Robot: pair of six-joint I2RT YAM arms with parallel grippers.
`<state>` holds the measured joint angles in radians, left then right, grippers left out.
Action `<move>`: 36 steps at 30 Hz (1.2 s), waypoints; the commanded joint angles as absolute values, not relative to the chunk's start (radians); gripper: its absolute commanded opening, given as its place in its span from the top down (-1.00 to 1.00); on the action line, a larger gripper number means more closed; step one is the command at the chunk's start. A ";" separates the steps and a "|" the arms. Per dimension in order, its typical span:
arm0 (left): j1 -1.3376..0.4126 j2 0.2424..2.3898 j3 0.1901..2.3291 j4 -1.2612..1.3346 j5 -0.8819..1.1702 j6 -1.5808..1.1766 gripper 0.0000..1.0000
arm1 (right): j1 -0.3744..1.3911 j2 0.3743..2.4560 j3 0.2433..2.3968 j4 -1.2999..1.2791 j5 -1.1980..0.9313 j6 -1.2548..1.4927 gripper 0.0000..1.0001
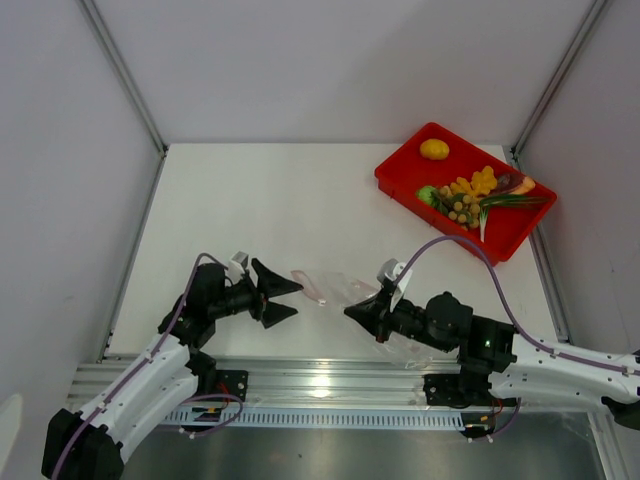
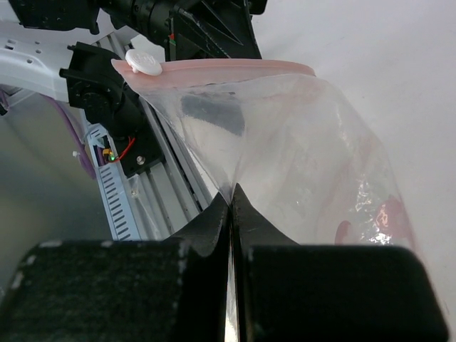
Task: Place the food in the zip-top bag and seal the zipper
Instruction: Pick up the zipper food storage bag at the center of the board.
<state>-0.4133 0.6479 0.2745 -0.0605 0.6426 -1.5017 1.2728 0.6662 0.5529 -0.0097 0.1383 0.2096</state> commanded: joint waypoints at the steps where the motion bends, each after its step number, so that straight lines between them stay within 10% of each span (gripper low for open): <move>1: -0.420 0.646 0.273 -0.006 0.631 -1.539 -0.62 | 1.287 0.660 0.545 0.018 0.146 0.213 1.00; 19: -0.531 0.781 0.287 0.136 0.595 -1.572 -0.36 | 1.354 0.722 0.540 0.135 0.193 0.216 1.00; 26: -0.523 0.880 0.346 0.137 0.600 -1.459 0.99 | 1.368 0.739 0.607 0.017 0.276 0.247 0.95; 30: -0.525 0.896 0.670 -0.251 0.438 -1.114 0.99 | 1.361 0.782 0.786 -0.319 0.397 0.368 -0.04; 36: -0.525 0.882 0.875 -0.541 0.258 -0.838 0.99 | 1.353 0.787 0.877 -0.513 0.486 0.494 -0.99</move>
